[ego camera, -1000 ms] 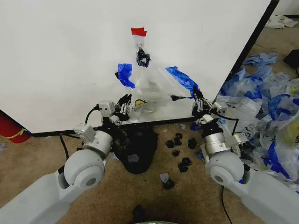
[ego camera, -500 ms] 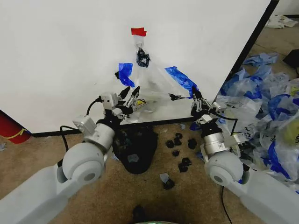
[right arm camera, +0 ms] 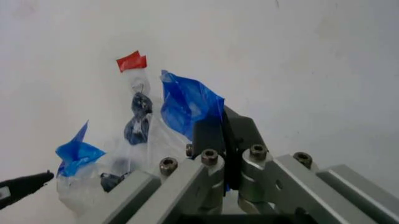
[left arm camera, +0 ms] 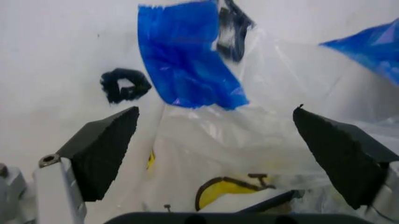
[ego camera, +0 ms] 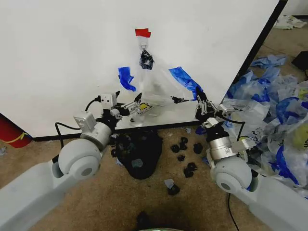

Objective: Pick up the garbage bag from the wall and place it over the trash bin.

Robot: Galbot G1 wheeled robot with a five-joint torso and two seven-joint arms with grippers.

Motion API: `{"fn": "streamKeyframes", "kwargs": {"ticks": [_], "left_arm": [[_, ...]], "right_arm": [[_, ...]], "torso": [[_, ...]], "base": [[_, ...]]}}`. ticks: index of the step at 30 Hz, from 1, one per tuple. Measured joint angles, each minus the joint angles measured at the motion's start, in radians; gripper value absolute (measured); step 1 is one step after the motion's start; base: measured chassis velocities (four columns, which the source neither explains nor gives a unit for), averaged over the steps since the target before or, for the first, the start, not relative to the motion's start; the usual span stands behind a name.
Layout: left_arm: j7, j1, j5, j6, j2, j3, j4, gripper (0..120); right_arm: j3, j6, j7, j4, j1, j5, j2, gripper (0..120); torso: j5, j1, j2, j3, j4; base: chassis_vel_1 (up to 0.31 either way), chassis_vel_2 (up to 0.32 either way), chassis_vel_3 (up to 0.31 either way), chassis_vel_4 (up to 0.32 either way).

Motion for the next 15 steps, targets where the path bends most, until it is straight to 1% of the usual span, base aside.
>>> {"fn": "streamKeyframes", "kwargs": {"ticks": [4,9,15], "left_arm": [[-0.008,-0.019,-0.022,0.004,-0.006,0.002,-0.002,98],[-0.030,-0.052,-0.078,0.017,-0.043,0.009,0.003,97],[-0.063,-0.060,-0.136,0.032,-0.066,0.026,0.016,96]], "right_arm": [[-0.008,0.000,-0.001,-0.003,0.008,-0.002,0.002,0],[-0.015,0.000,-0.001,-0.004,0.012,-0.003,0.004,0],[-0.020,0.000,-0.001,-0.005,0.019,-0.004,0.007,0]], "torso": [[-0.0001,0.000,0.000,0.000,0.0001],[0.0000,0.000,0.000,0.000,-0.0001],[-0.0001,0.000,0.000,0.000,0.0001]], "base": [[0.000,0.000,0.000,0.000],[0.000,0.000,0.000,0.000],[0.000,0.000,0.000,0.000]]}}
